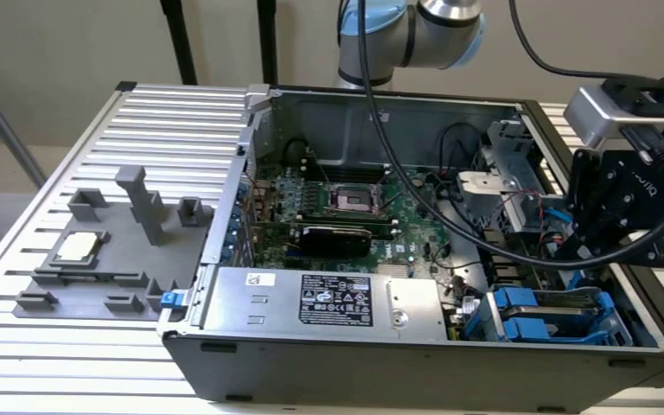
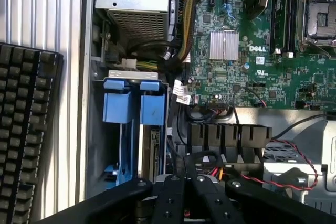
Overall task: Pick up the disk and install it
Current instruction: 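Insert the first disk wire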
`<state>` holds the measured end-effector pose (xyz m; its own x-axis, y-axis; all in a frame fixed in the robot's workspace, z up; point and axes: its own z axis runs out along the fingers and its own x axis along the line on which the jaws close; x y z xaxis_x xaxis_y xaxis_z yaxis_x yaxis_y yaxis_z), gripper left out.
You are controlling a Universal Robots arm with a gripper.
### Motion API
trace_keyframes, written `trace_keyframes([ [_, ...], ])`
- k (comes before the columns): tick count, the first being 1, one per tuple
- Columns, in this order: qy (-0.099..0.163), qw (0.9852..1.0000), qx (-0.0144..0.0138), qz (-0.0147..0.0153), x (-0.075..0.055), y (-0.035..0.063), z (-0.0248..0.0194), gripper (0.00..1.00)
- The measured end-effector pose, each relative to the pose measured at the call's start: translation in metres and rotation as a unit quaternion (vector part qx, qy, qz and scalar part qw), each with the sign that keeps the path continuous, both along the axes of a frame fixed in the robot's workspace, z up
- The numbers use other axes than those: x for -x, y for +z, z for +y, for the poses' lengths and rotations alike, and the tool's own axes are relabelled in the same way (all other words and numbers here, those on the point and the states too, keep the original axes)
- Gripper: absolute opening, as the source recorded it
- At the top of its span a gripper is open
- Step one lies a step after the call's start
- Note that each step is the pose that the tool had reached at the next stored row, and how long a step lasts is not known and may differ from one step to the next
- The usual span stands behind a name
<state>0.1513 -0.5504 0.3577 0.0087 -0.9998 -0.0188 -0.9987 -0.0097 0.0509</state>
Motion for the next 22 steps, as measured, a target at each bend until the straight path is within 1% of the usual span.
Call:
trace_keyframes([
  [2, 0.0, 1.0, 0.0, 0.0, 0.0, -0.0015, 0.0015, 0.12],
  [3, 0.0, 1.0, 0.0, 0.0, 0.0, -0.002, 0.0022, 0.18],
  [4, 0.0, 1.0, 0.0, 0.0, 0.0, -0.0022, 0.0024, 0.18],
  [7, 0.0, 1.0, 0.0, 0.0, 0.001, -0.0022, 0.0026, 0.36],
  [8, 0.0, 1.0, -0.0001, 0.0, 0.003, -0.0022, 0.0026, 0.36],
  [9, 0.0, 1.0, -0.0002, 0.0, 0.005, -0.0022, 0.0026, 0.42],
  [11, 0.001, 1.0, -0.0007, 0.0, 0.009, -0.0022, 0.0025, 0.42],
  [13, 0.001, 1.0, -0.0018, -0.0001, 0.014, -0.0022, 0.0019, 0.42],
  [15, 0.001, 1.0, -0.0038, -0.0002, 0.018, -0.0022, 0.0007, 0.42],
  [17, 0.001, 1.0, -0.007, -0.0004, 0.02, -0.002, -0.0007, 0.42],
  [18, 0.001, 1.0, -0.0091, -0.0004, 0.021, -0.0013, -0.001, 0.42],
  [20, 0.001, 0.9999, -0.0131, -0.0005, 0.021, 0.0025, -0.0012, 0.42],
  [22, 0.001, 0.9999, -0.0154, -0.0005, 0.021, 0.0074, -0.0012, 0.42],
])
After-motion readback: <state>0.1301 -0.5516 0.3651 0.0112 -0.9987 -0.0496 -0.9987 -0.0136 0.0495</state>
